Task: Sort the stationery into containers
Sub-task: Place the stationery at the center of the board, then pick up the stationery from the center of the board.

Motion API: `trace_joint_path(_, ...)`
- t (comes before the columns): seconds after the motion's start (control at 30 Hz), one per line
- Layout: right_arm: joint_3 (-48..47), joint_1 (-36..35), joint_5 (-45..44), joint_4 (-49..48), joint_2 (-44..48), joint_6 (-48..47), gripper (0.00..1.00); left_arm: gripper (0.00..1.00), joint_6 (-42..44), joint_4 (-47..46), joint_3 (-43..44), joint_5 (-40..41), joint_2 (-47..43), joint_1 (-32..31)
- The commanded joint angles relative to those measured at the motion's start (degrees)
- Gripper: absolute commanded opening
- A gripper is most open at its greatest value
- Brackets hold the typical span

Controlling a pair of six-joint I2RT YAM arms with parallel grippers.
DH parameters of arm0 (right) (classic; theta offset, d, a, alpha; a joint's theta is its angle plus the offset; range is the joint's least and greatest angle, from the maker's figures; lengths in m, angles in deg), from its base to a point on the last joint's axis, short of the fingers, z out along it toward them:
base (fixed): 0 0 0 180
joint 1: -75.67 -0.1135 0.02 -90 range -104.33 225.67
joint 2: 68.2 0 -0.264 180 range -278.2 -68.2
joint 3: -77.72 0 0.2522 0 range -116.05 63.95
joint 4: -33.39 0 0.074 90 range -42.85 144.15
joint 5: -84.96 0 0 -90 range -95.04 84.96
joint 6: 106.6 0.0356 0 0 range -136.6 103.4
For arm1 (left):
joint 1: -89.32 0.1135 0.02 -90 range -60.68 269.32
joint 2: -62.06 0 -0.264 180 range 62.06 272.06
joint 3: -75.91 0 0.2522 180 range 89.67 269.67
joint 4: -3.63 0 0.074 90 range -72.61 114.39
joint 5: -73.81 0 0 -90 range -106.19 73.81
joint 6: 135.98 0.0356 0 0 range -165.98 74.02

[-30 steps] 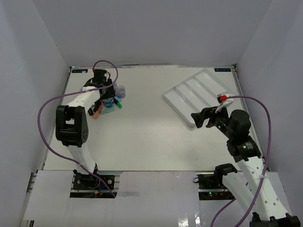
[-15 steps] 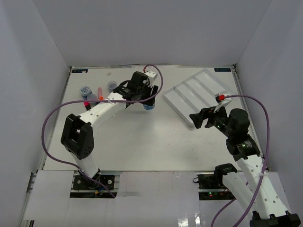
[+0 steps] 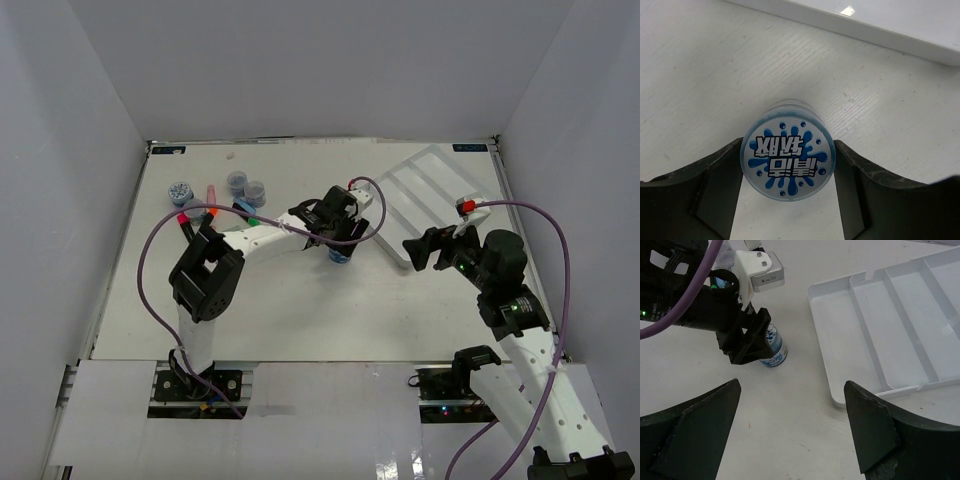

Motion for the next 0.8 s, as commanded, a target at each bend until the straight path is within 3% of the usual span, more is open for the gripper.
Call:
trace_joint_path(0.0, 1.0, -0.2, -1.2, -1.3, -0.4, -0.9, 0.9, 0.64, -1.2, -3.5, -1.5, 0.8, -3.5, 0.0)
trace_joint_path(0.03, 1.0, -0.2, -1.5, -1.4, -0.7, -0.9, 0.9, 0.77, -1.3, -3.5, -2.1, 1.2, -3.9, 0.0)
trace_joint_path(0.13, -0.3, -0.2, -3.2, -1.0, -2.7, -1.0, 0.9, 0.98, -2.0, -3.5, -2.9, 3.0, -6.1, 0.0)
trace_joint_path(0.3, -6.1, -1.0, -3.3, 2.4, -11.2, -1.9, 0.94, 0.98, -4.8, -4.0, -3.6, 3.6, -12.0, 1.1)
trace_joint_path(0.43, -16.2, -6.7, -5.8, 8.3, -20.8, -3.1, 0.95, 0.98, -8.3, -4.9, -5.6, 3.2, -19.6, 5.4)
trace_joint_path(0.6, -19.2, -17.0, -12.2, 5.6, -29.2, -4.7, 0.9, 0.98, -11.9, -4.2, -13.5, 2.0, -27.9, 16.3)
trace_joint_path(0.77, -24.3, -21.9, -16.6, 5.7, -40.6, -6.7, 0.9, 0.98, -12.4, -3.0, -25.3, 2.6, -39.4, 23.9)
